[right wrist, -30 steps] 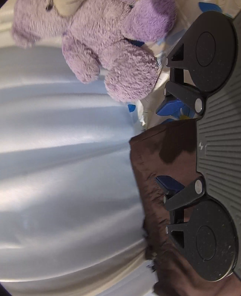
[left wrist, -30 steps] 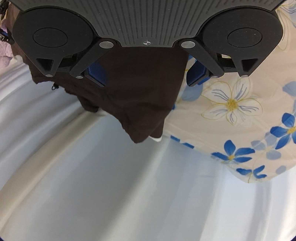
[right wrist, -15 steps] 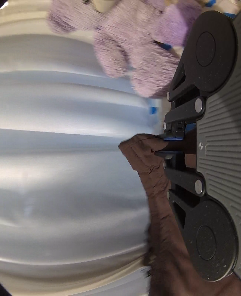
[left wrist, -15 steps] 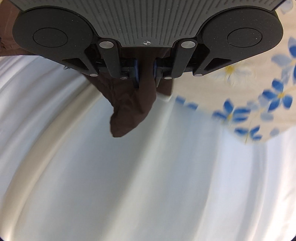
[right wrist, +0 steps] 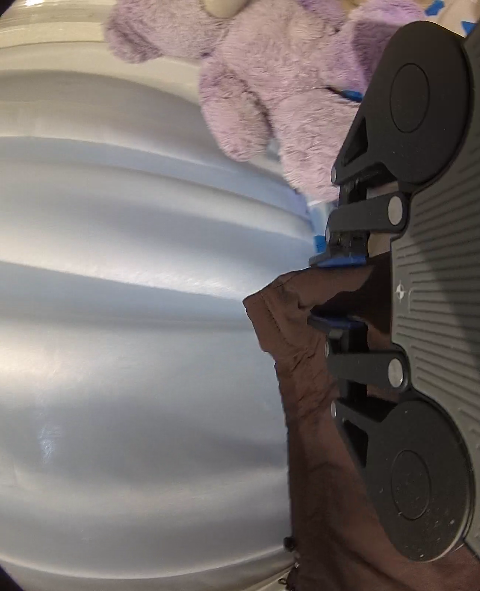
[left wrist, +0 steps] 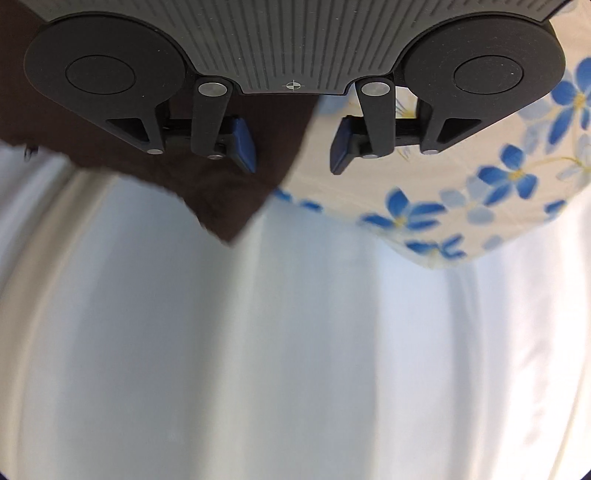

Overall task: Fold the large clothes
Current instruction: 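Lift the hem with both grippers and fold it toward the collar, then lay the folded hem on the jacket and open both grippers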

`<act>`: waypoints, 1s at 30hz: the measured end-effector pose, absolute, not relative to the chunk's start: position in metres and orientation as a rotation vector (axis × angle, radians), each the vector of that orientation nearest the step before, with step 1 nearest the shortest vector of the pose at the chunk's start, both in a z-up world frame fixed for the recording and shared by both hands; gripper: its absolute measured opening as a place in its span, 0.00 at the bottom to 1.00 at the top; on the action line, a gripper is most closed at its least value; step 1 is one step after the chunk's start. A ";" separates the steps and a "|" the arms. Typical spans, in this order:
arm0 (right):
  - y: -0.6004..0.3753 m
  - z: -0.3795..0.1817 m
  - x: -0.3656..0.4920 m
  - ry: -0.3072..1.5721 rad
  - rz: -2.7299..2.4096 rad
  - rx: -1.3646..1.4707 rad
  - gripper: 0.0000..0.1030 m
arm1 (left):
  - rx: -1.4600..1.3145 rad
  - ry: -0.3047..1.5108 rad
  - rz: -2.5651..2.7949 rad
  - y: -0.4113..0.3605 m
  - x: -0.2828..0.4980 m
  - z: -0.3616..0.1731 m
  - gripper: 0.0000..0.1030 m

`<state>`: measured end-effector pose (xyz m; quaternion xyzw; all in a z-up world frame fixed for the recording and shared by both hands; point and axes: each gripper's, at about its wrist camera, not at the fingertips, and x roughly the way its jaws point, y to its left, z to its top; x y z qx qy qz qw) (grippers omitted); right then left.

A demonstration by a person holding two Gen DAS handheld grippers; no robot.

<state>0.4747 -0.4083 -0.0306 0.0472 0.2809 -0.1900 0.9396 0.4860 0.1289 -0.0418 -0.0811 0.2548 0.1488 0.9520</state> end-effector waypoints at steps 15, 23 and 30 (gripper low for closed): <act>-0.235 -0.065 0.518 0.603 0.245 0.416 0.00 | -0.167 0.538 -0.103 -0.038 0.528 -0.075 0.57; -0.239 -0.089 0.506 0.530 0.274 0.444 0.00 | -0.149 0.543 -0.072 -0.035 0.538 -0.095 0.61; -0.276 -0.070 0.522 0.521 0.228 0.322 0.00 | -0.008 0.516 0.114 0.020 0.561 -0.070 0.62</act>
